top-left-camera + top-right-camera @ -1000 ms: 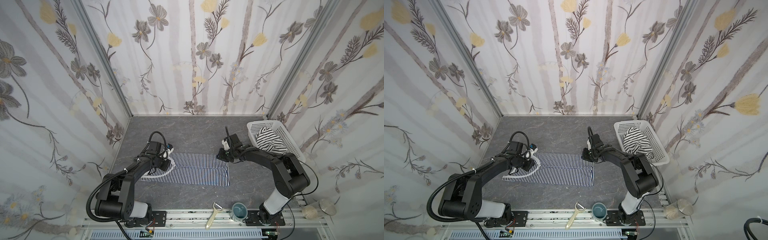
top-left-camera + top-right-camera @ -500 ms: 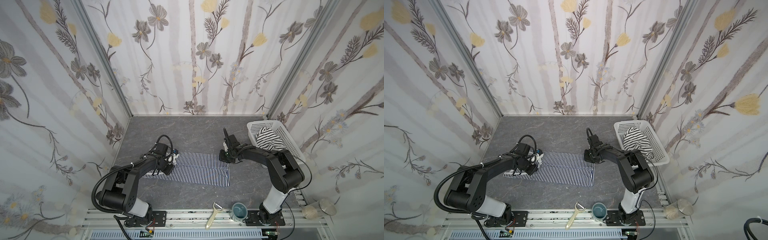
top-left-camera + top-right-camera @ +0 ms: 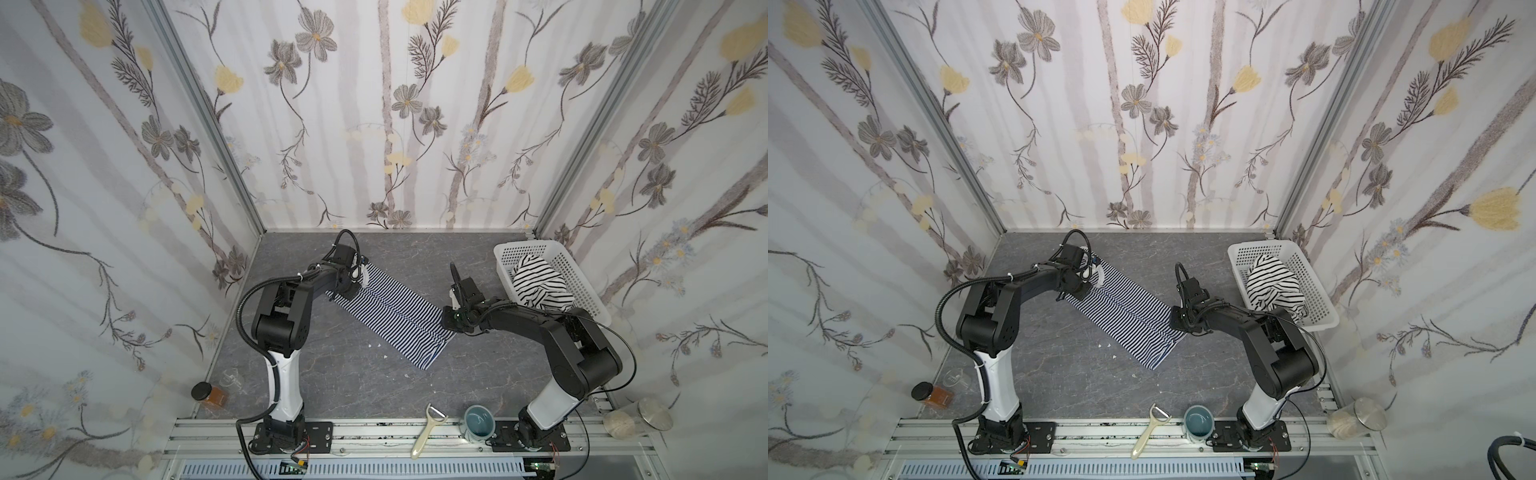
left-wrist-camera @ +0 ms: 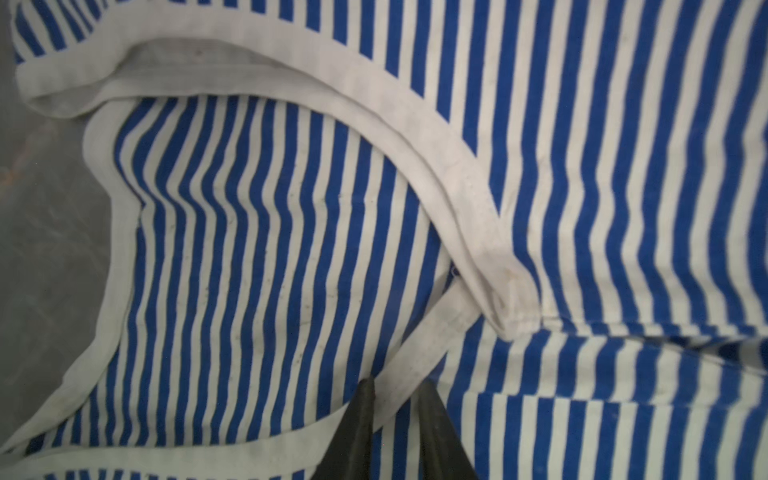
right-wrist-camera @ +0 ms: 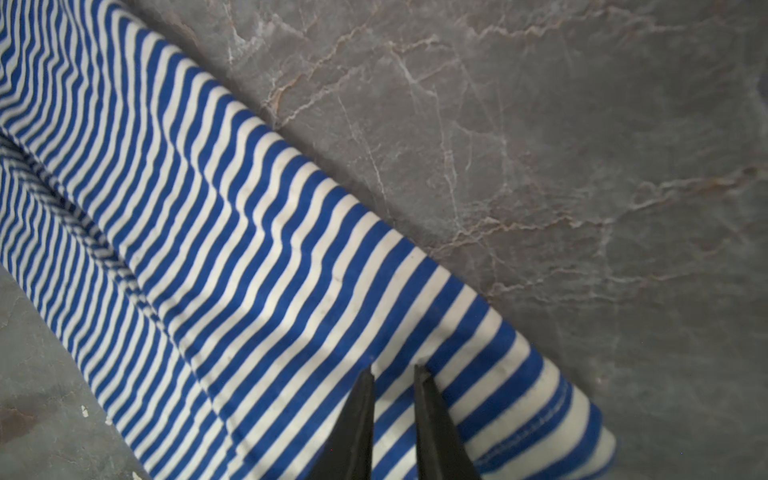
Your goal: Fold and stack the tank tops
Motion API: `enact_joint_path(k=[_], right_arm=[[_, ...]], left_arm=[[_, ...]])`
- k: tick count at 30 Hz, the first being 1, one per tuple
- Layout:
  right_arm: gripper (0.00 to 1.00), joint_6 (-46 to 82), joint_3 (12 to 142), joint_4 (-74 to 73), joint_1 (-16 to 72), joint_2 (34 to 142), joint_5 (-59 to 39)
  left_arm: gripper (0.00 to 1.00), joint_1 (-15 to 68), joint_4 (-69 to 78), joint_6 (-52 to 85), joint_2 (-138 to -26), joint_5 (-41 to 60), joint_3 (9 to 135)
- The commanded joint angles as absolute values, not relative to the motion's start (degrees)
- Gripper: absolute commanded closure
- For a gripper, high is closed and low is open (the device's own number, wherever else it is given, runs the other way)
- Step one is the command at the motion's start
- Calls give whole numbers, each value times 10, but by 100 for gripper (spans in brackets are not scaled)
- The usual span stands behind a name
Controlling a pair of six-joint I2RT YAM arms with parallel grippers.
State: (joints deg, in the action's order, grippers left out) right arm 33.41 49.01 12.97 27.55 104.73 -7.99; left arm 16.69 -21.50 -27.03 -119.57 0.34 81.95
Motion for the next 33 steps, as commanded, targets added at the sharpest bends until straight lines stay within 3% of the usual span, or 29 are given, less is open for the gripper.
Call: enact_joint_path(k=[1, 10, 18, 22, 33], right_arm=[[79, 338, 476, 189, 298, 1037, -50], [79, 389, 463, 223, 431, 992, -66], [79, 407, 529, 230, 546, 1015, -107], [78, 410, 540, 235, 526, 991, -68], [78, 360, 576, 219, 381, 1036, -38]], left_arm=[[77, 183, -270, -285, -1261, -54, 897], [74, 232, -287, -290, -1369, -87, 1063], [71, 243, -289, -253, -1343, -51, 1086], [63, 245, -288, -238, -1263, -6, 1024], [61, 270, -271, -196, -1150, 47, 837]])
